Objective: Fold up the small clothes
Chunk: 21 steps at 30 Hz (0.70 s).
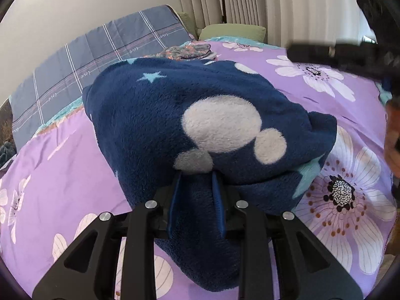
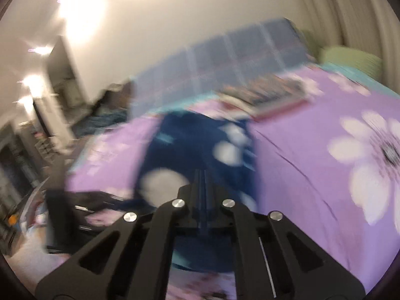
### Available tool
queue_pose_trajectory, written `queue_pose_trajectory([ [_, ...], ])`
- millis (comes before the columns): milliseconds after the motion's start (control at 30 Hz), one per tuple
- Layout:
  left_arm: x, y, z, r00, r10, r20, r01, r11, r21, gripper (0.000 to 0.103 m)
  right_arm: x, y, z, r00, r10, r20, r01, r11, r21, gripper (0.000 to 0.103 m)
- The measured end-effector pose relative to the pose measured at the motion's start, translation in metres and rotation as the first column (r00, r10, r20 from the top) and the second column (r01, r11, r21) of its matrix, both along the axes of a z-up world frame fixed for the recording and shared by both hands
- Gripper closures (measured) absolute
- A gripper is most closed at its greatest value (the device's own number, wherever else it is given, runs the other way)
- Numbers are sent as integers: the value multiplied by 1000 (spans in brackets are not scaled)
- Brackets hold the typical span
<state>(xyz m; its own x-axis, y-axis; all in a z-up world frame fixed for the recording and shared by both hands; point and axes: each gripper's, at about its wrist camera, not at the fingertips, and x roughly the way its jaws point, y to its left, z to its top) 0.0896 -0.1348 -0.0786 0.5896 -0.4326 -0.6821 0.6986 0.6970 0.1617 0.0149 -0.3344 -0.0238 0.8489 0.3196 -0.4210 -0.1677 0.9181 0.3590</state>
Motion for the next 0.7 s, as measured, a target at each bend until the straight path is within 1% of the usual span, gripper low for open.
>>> queue_pose_trajectory([
  [33, -1, 0, -1, 1000, 1, 5, -1, 1000, -1, 78, 3, 8, 4, 999, 33, 7, -33, 999, -12, 99],
  [67, -2, 0, -1, 1000, 3, 11, -3, 1000, -1, 78, 10, 18, 1, 999, 33, -16, -34, 998, -55, 99],
  [100, -3, 1, -1, 1000, 4, 16, -3, 1000, -6, 78, 19, 25, -7, 998, 16, -56, -21, 995, -98, 97],
  [133, -5, 4, -1, 1000, 0, 16, 1, 1000, -17, 78, 35, 32, -28, 989, -24, -147, 0, 987, -161, 94],
  [167, -5, 8, 0, 1000, -14, 8, 14, 999, -47, 76, 46, 33, -47, 981, -33, -193, -1, 985, -174, 94],
  [200, -5, 13, 3, 1000, -21, 3, 21, 997, -78, 76, 50, 31, -64, 985, -37, -169, 8, 986, -169, 94],
  [233, -3, 16, 5, 1000, -22, -17, 21, 995, -101, 76, 49, 30, -67, 987, -38, -154, 12, 986, -166, 94],
  [267, 2, 20, 11, 999, -25, -47, 19, 991, -131, 77, 47, 27, -61, 986, -34, -165, 11, 990, -138, 94],
  [300, 7, 24, 18, 997, -30, -68, 19, 986, -165, 81, 45, 26, -58, 984, -35, -175, 13, 993, -121, 94],
  [333, 13, 28, 27, 996, -34, -83, 16, 978, -210, 83, 45, 25, -57, 982, -38, -183, 18, 994, -105, 94],
  [367, 24, 30, 41, 997, -24, -77, 3, 967, -256, 85, 45, 25, -59, 983, -41, -180, 21, 994, -112, 94],
  [400, 31, 30, 50, 998, -9, -56, -7, 963, -270, 86, 45, 27, -61, 985, -38, -169, 16, 992, -129, 94],
  [433, 45, 25, 61, 1000, 9, -20, -14, 963, -269, 87, 45, 26, -61, 986, -35, -164, 13, 990, -137, 94],
  [500, 67, 13, 69, 1000, 6, -8, -8, 964, -265, 88, 44, 26, -61, 985, -33, -167, 12, 992, -125, 94],
  [567, 97, -6, 61, 999, 34, 1, -33, 979, -200, 87, 45, 25, -61, 986, -31, -166, 12, 993, -114, 94],
  [600, 120, -18, 42, 998, 69, -11, -70, 991, -117, 85, 44, 26, -61, 986, -29, -165, 10, 994, -111, 94],
  [633, 135, -24, 24, 996, 81, -39, -84, 994, -68, 86, 45, 28, -60, 986, -27, -163, 9, 994, -110, 94],
  [667, 155, -28, -3, 992, 101, -81, -104, 994, -31, 86, 45, 28, -60, 987, -19, -158, 3, 994, -106, 94],
  [700, 164, -25, -13, 989, 114, -97, -122, 990, -71, 87, 45, 29, -60, 988, -6, -153, -10, 995, -101, 94],
])
